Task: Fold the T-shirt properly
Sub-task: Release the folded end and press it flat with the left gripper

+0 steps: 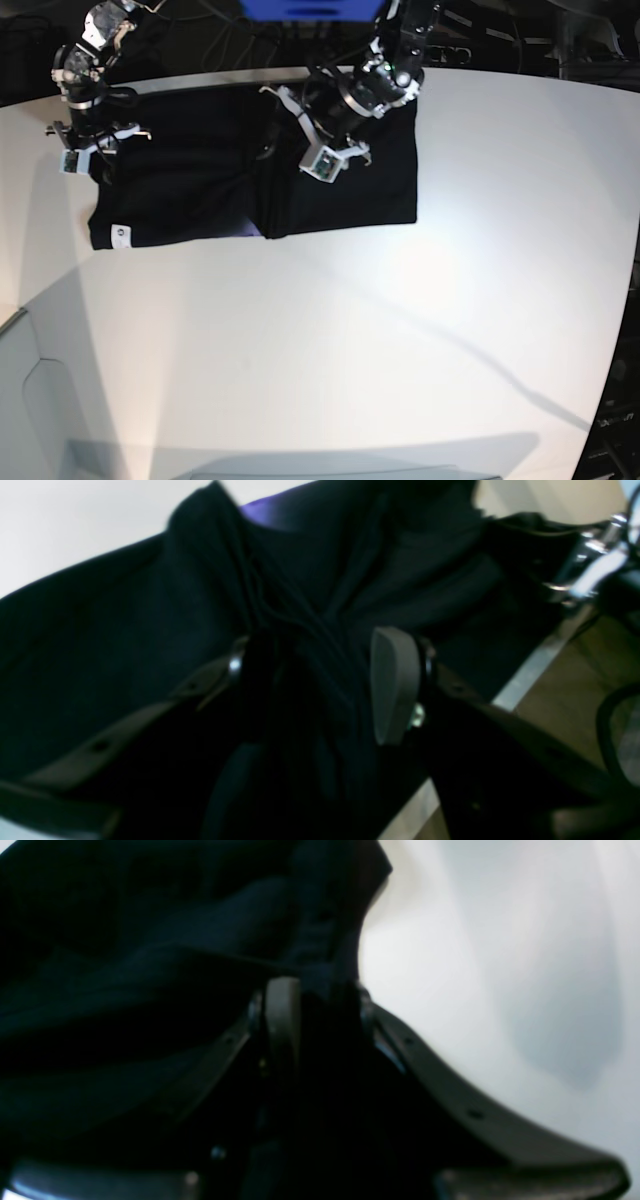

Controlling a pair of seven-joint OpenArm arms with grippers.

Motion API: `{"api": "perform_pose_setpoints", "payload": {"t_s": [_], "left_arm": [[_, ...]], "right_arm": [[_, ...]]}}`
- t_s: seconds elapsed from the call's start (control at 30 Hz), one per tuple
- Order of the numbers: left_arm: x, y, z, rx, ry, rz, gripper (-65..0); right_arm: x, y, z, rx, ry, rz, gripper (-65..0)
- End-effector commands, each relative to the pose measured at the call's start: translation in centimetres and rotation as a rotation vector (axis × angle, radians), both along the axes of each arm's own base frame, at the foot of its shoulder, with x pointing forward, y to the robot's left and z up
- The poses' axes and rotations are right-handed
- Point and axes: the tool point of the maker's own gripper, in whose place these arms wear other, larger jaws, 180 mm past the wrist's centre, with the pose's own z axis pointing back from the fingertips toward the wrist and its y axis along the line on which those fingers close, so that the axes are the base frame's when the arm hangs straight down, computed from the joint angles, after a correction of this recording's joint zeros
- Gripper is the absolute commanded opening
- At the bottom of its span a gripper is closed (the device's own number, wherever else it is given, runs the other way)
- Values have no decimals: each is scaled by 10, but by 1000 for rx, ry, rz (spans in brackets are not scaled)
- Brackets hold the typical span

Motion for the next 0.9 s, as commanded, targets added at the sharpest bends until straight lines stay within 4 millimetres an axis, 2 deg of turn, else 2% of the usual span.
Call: {"api": "perform_pose_setpoints", "payload": {"t_s": [0.0, 0.1, 0.23, 0.3, 0.5, 0.57, 0.67, 0.77, 0.87], "left_arm": [[8, -1, 22, -51, -62, 20, -338], [10, 10, 38, -28, -115, 18, -338], [14, 42, 50, 20, -163, 72, -338], [16, 61, 50, 38, -162, 118, -338], [30, 153, 39, 35, -112, 376, -338], [32, 187, 38, 28, -106, 466, -338], [33, 219, 43, 7, -113, 535, -338], [34, 226, 51, -23, -126, 530, -338], [34, 204, 51, -55, -116, 466, -339]], "right_arm": [[-7, 0, -8, -14, 58, 14, -480], [-7, 0, -7, -14, 56, 14, -480], [-7, 1, -8, -13, 56, 14, -480], [-6, 1, -7, -14, 55, 14, -480], [-7, -3, -4, -21, 50, 6, -476], [-3, -5, 5, -39, 30, 7, -444], [3, -2, 21, -60, -13, 5, -377], [9, 1, 40, -88, -57, 5, -337], [14, 5, 55, -104, -94, 5, -333]]}}
